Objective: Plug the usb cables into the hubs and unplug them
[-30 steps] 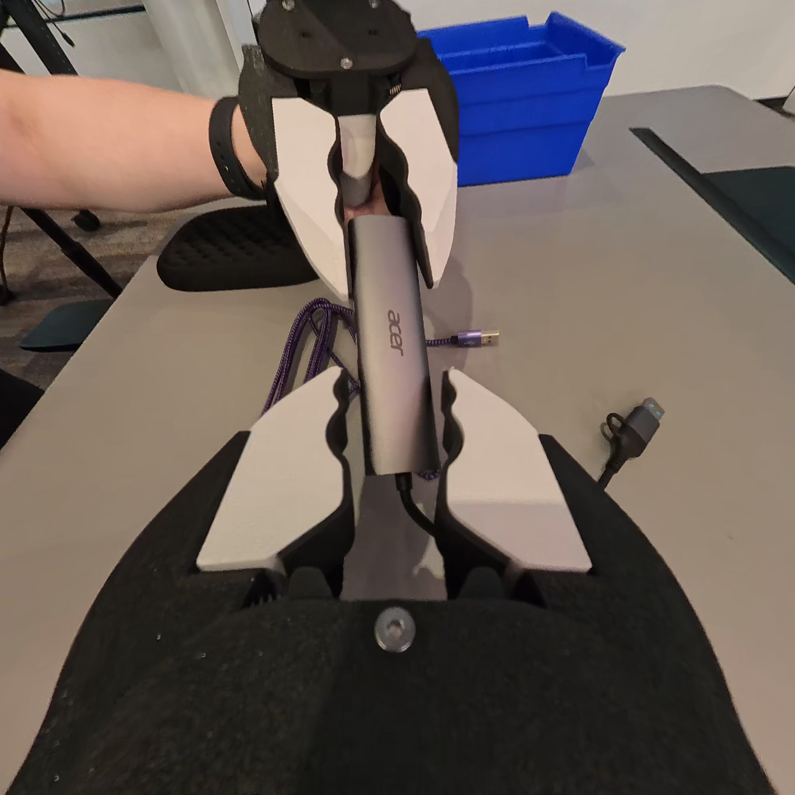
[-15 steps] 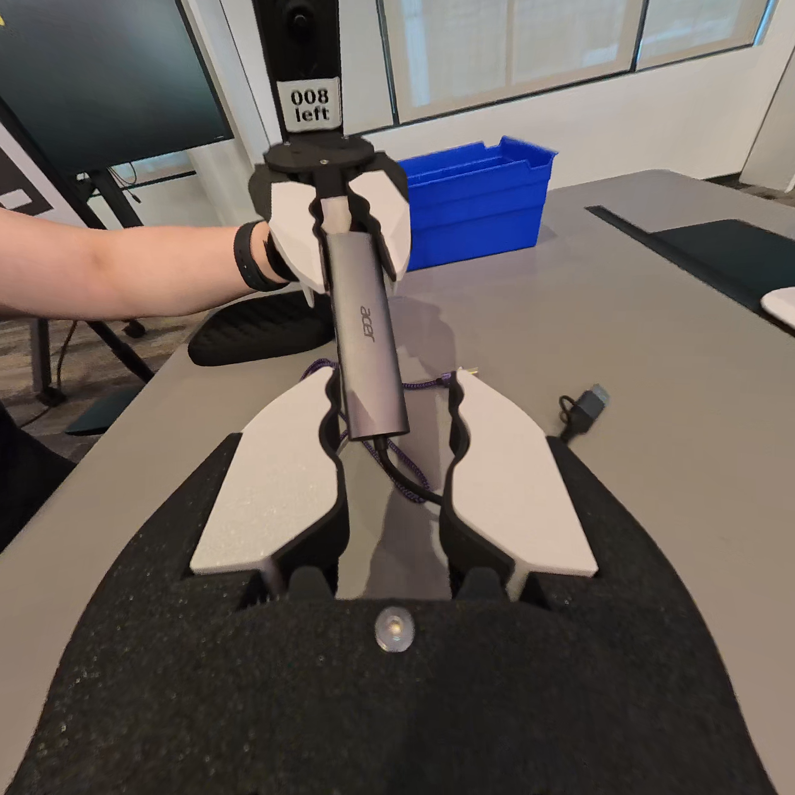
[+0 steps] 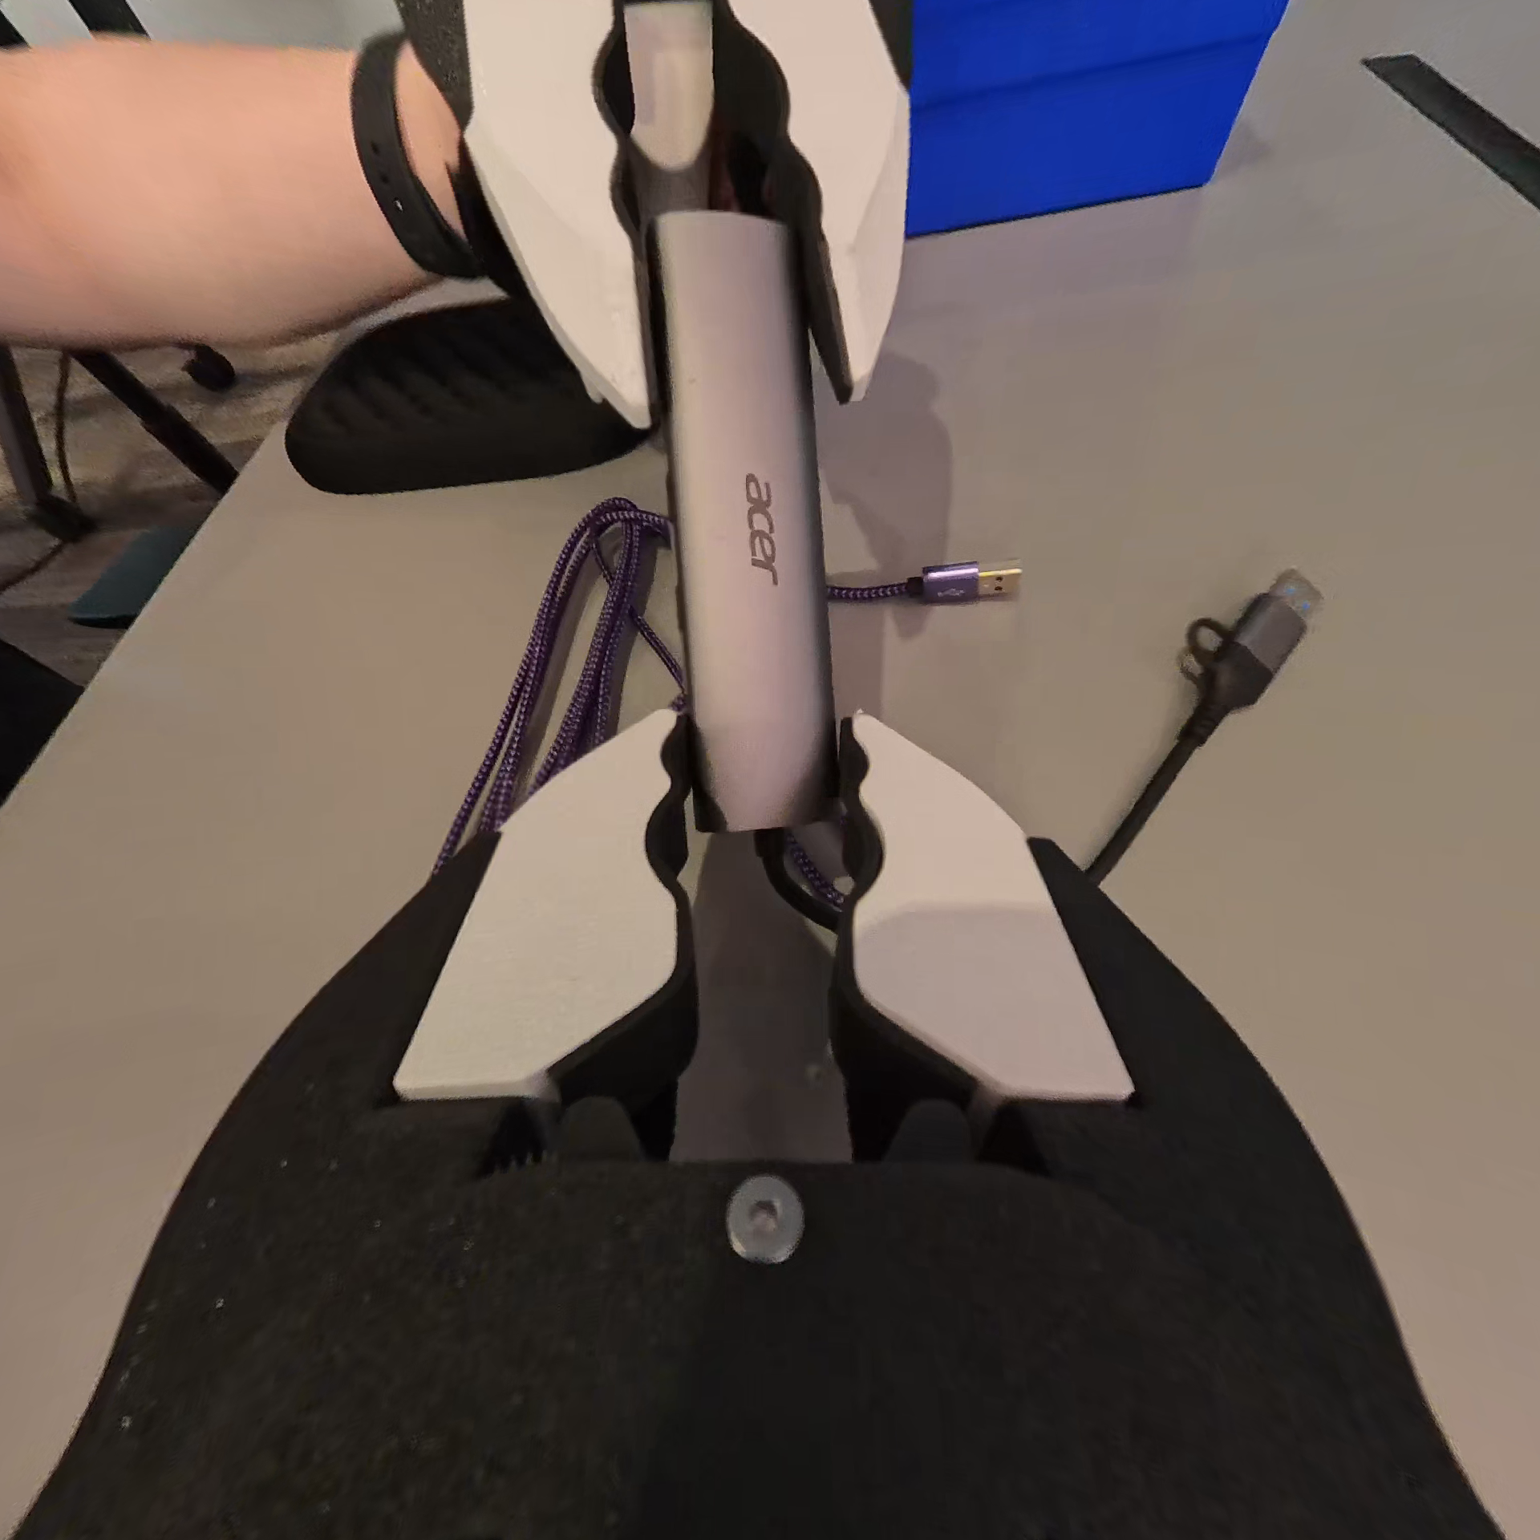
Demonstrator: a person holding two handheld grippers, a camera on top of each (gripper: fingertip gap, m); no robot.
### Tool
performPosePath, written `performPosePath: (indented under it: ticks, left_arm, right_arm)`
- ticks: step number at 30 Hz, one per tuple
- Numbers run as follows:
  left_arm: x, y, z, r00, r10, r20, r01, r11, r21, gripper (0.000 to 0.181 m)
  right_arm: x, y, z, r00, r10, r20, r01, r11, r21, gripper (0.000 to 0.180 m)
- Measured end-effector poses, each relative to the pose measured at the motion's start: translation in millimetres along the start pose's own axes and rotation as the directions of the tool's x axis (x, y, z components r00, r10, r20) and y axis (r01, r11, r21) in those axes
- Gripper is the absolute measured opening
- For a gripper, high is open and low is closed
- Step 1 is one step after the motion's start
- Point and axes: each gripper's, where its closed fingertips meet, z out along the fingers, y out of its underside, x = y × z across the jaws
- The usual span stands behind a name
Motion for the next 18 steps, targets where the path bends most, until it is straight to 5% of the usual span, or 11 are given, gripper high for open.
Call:
performPosePath:
  ticks: [5,9,13,18]
  left_arm:
    - [-0.2,20.5,17.3,0.999,0.04,0.028,-0.036,0.992,-0.119,0.051]
    - [9.6,29.1,37.1,0.997,0.08,-0.013,-0.081,0.976,-0.204,0.026]
    - [11.7,22.2,43.5,0.993,0.117,0.0,-0.115,0.977,-0.18,0.005]
    - [8.8,8.7,37.2,0.999,0.035,-0.005,-0.036,0.997,-0.065,0.002]
  right_arm:
    - [-1.8,2.9,-6.1,1.0,-0.023,-0.014,0.022,0.997,-0.08,0.032]
    - [-1.8,11.3,-13.8,0.996,-0.066,-0.056,0.056,0.984,-0.168,0.032]
    - [0.9,2.7,-25.6,0.995,-0.045,-0.083,0.038,0.996,-0.082,0.022]
    - [-1.8,-12.6,-31.4,0.995,-0.06,-0.085,0.06,0.998,-0.001,0.018]
